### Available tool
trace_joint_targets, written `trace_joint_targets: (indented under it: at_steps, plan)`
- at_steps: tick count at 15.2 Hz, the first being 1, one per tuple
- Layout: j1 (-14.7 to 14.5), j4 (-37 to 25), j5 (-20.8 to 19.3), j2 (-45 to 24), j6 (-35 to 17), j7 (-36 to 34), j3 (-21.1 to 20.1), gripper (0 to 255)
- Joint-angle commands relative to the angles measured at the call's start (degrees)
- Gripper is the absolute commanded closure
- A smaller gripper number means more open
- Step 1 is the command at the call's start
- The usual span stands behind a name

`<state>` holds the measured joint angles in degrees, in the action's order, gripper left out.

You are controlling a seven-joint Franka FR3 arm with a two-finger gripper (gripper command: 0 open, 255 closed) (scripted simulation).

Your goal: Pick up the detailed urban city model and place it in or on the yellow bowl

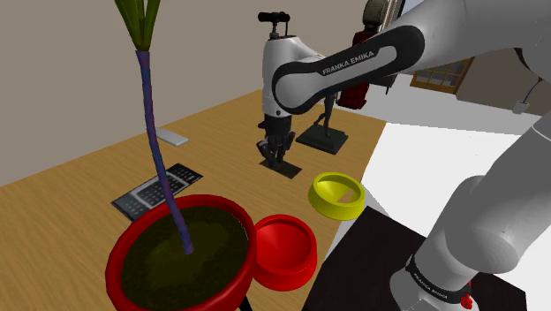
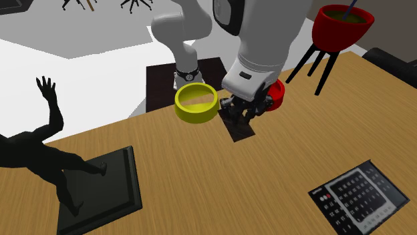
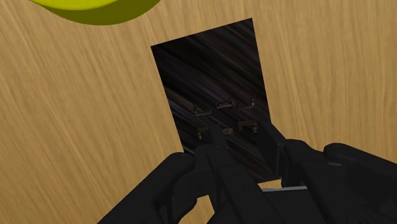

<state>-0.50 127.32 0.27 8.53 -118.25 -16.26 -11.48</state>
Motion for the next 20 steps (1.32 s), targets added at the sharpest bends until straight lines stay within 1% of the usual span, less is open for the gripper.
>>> trace_joint_targets:
  at_steps: [1, 5, 6, 10, 14, 19, 20]
  plan:
    - [0.1, -1.1, 0.1, 0.4, 1.5, 0.2, 0.1, 255]
    - [0.1, -3.3, 0.2, 1.3, 4.6, 0.4, 0.2, 255]
    - [0.1, -3.3, 0.2, 1.4, 4.7, 0.4, 0.2, 255]
    - [0.6, 5.0, 1.4, 10.3, 5.2, 3.5, 2.1, 255]
    - [1.0, 12.3, 1.7, 19.4, 7.0, 6.6, 4.3, 255]
    - [1.8, 20.1, 0.8, 31.1, 10.8, 10.3, 7.5, 255]
    - [2.3, 22.6, 0.1, 35.5, 12.8, 11.7, 8.7, 255]
